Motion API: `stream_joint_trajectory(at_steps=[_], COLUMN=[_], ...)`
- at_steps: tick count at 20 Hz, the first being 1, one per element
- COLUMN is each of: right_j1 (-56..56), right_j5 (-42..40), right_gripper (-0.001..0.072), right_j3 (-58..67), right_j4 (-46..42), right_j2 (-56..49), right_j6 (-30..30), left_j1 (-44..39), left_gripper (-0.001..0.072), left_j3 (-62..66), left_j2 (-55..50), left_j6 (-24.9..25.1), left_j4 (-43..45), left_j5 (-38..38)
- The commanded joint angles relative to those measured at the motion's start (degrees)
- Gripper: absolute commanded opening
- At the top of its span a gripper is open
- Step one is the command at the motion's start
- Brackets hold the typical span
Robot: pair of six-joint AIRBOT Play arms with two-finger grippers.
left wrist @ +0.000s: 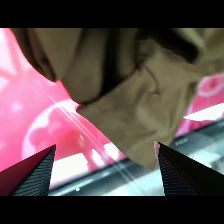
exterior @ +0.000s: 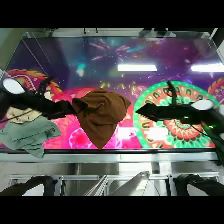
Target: Fold the shirts.
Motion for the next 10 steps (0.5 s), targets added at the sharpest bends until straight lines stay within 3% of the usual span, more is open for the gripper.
stream_joint_trajectory(at_steps=[1, 4, 10], right_j1=[4.6, 8.3, 10.8], right_j5=[-2.0, -2.0, -1.8], right_gripper=[0.0574, 0.0573, 0.0562], right_j3=[2.2, 6.7, 11.8], right_j4=[15.8, 17.6, 19.9], right_j2=[-14.5, -21.3, -23.2], right_j6=[-14.5, -14.9, -14.9], left_j1=[0.3, 0.1, 0.0], left_gripper=[0.0705, 0.0707, 0.0707], left_j3=[-4.8, 0.6, 13.1], left_j2=[-2.9, -8.1, -14.7], left_j6=[7.6, 12.8, 13.0], left_j4=[-10.2, -18.2, -18.1], left_j5=[11.2, 11.5, 5.3])
